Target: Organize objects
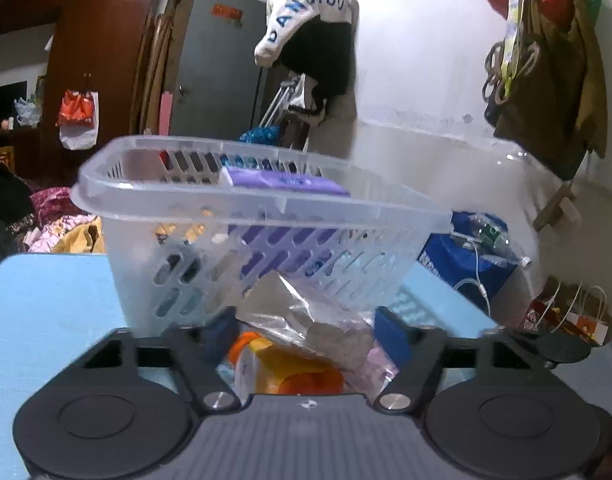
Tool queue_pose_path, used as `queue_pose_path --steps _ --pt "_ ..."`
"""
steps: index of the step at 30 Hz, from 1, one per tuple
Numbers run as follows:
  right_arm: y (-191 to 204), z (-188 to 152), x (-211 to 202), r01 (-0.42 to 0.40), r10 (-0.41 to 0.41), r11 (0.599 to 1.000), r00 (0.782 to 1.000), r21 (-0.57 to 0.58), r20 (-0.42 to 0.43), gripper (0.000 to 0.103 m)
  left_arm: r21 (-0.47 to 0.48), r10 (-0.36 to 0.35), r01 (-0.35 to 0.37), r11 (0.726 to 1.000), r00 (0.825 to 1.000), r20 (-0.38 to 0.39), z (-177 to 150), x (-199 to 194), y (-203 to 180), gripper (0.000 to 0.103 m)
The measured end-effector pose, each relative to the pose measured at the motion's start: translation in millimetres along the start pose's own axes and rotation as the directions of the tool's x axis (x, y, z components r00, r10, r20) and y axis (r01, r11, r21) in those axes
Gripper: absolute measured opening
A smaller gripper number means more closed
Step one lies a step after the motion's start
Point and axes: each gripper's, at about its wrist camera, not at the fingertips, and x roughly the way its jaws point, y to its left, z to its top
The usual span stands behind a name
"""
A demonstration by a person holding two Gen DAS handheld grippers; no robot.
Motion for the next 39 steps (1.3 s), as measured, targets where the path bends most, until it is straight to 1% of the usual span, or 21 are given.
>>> queue_pose_path --steps 1,3,5,8,12,14,16,18,22,24,25,26,28,29,32,33,34,35,36,37,39 --pt "0 -1 2 0.008 -0.008 1.000 1.000 -0.001 -0.010 0.073 -0.003 -0.002 0.002 1.000 1.000 0.000 -1 1 1 0.061" --pt "-1 -4 1 0.015 -0.015 1.000 1.000 0.002 -0.007 0.072 0.006 0.006 -0.006 1.000 1.000 0.011 -3 0 0 0.059" --pt "-3 -7 -11 0.024 -0.024 1.000 0.999 0.003 0.032 0.071 0.030 0.034 -0.036 0.999 0.998 0.048 -6 -4 -7 0.058" --pt "-4 -12 -32 0.047 -0.046 0.999 0.995 -0.006 0.083 0.070 0.028 0.007 -0.010 1.000 0.994 0.108 -6 -19 -10 0.057" --pt "-12 -4 -66 0.028 -0.028 1.000 0.985 0.003 0.169 0.070 0.043 -0.006 -0.004 0.999 0.975 0.224 3 -56 -15 0.057" --pt "-15 15 -87 0.014 -0.014 1.000 0.971 0.001 0.239 0.070 0.048 0.000 -0.014 0.999 0.962 0.273 20 -72 -14 0.057" --pt "-19 44 -96 0.019 -0.017 1.000 0.958 -0.002 0.288 0.070 0.055 0.031 -0.050 0.997 0.952 0.306 47 -80 -13 0.057" --pt "-20 78 -94 0.073 -0.062 0.997 0.947 -0.024 0.315 0.070 0.058 0.068 -0.091 0.994 0.945 0.319 72 -79 -11 0.057" --pt "-24 122 -71 0.137 -0.123 0.990 0.945 -0.026 0.302 0.068 0.067 0.155 -0.182 0.981 0.943 0.293 109 -60 -6 0.057" --pt "-28 132 -48 0.151 -0.141 0.988 0.957 -0.019 0.253 0.068 0.081 0.196 -0.222 0.972 0.950 0.244 117 -41 -4 0.057" --pt "-33 134 -31 0.134 -0.130 0.991 0.970 -0.003 0.204 0.068 0.085 0.207 -0.230 0.969 0.953 0.220 118 -32 -3 0.057" --pt "-36 135 -16 0.136 -0.134 0.991 0.977 0.003 0.166 0.068 0.091 0.220 -0.241 0.966 0.956 0.195 118 -22 -1 0.057" --pt "-39 132 11 0.174 -0.172 0.985 0.980 -0.007 0.098 0.068 0.095 0.228 -0.242 0.966 0.964 0.139 117 -4 4 0.056" --pt "-41 130 19 0.173 -0.173 0.985 0.982 0.003 0.078 0.068 0.094 0.220 -0.232 0.968 0.968 0.121 115 3 6 0.056" --pt "-51 124 28 0.152 -0.154 0.987 0.986 0.045 0.056 0.071 0.103 0.224 -0.234 0.967 0.969 0.102 109 17 9 0.057" --pt "-53 123 27 0.162 -0.166 0.985 0.984 0.058 0.068 0.073 0.094 0.224 -0.233 0.968 0.969 0.104 107 19 11 0.058" --pt "-54 124 25 0.162 -0.167 0.985 0.982 0.062 0.085 0.082 0.086 0.219 -0.228 0.970 0.970 0.108 105 19 14 0.065" --pt "-54 122 22 0.153 -0.159 0.986 0.983 0.063 0.097 0.091 0.077 0.217 -0.226 0.971 0.970 0.111 104 19 16 0.073" --pt "-53 121 19 0.151 -0.158 0.987 0.981 0.061 0.113 0.103 0.073 0.223 -0.233 0.970 0.967 0.121 102 16 18 0.088" --pt "-52 120 12 0.157 -0.164 0.986 0.976 0.057 0.143 0.103 0.075 0.235 -0.247 0.966 0.962 0.141 101 13 17 0.093" --pt "-52 116 0 0.140 -0.150 0.988 0.973 0.069 0.177 0.103 0.082 0.242 -0.260 0.962 0.953 0.184 96 1 15 0.095"
